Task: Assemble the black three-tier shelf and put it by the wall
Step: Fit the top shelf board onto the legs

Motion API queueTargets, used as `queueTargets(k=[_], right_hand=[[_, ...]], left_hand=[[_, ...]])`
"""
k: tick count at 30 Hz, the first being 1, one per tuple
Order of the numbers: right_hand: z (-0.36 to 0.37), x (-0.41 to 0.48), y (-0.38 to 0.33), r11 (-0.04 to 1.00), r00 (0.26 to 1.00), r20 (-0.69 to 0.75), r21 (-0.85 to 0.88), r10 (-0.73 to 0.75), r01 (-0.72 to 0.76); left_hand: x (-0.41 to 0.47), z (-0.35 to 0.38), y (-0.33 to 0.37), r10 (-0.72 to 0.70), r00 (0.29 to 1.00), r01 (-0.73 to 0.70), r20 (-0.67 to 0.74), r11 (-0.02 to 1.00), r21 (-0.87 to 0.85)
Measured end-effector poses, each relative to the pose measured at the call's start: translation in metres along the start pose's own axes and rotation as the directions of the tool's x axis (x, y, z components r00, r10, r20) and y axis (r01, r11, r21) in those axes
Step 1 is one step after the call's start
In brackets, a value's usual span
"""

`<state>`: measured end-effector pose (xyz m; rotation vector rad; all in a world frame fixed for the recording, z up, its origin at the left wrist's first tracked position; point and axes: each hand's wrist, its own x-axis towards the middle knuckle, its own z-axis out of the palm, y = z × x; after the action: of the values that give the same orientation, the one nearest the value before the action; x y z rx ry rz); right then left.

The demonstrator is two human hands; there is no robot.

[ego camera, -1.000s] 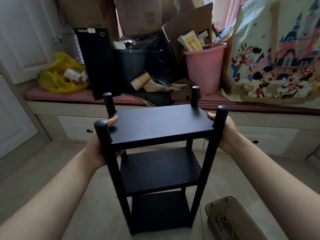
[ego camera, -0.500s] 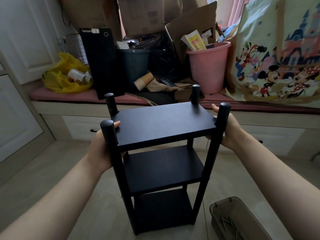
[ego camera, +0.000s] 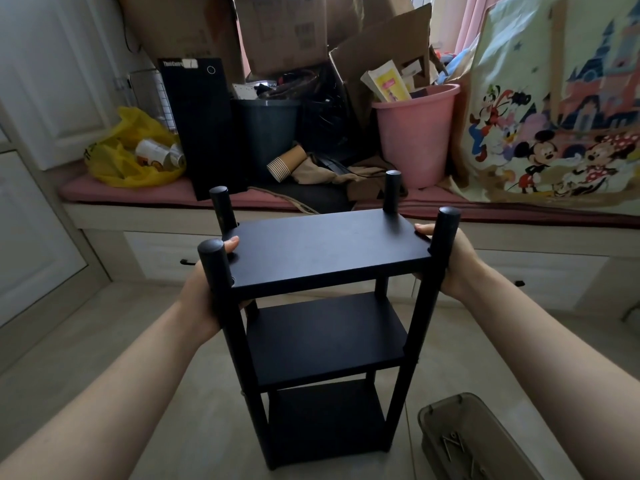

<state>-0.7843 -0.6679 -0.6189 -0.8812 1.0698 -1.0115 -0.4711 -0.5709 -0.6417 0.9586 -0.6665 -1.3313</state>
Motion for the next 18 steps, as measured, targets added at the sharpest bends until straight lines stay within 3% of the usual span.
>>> queueTargets(k=[4, 9, 18], right_hand=[[-0.004, -0.001, -0.002, 1.0, 0.998, 0.064, -0.022, 0.004, -0.003], [-0.005, -0.003, -0.001, 0.997, 0.985, 0.17, 0.072, 0.019, -0.032], [0.008, -0.003, 0.002, 0.982, 0.996, 0.072, 0.185, -0.045, 0.031]], left_hand=[[0.002, -0.002, 0.001, -0.022, 1.0, 0.022, -0.019, 1.0, 0.011], [0.003, -0.003, 0.0, -0.022, 1.0, 0.022, 0.001, 1.0, 0.018], [0.001, -0.002, 0.005, 0.031, 0.999, -0.026, -0.044, 0.993, 0.115]])
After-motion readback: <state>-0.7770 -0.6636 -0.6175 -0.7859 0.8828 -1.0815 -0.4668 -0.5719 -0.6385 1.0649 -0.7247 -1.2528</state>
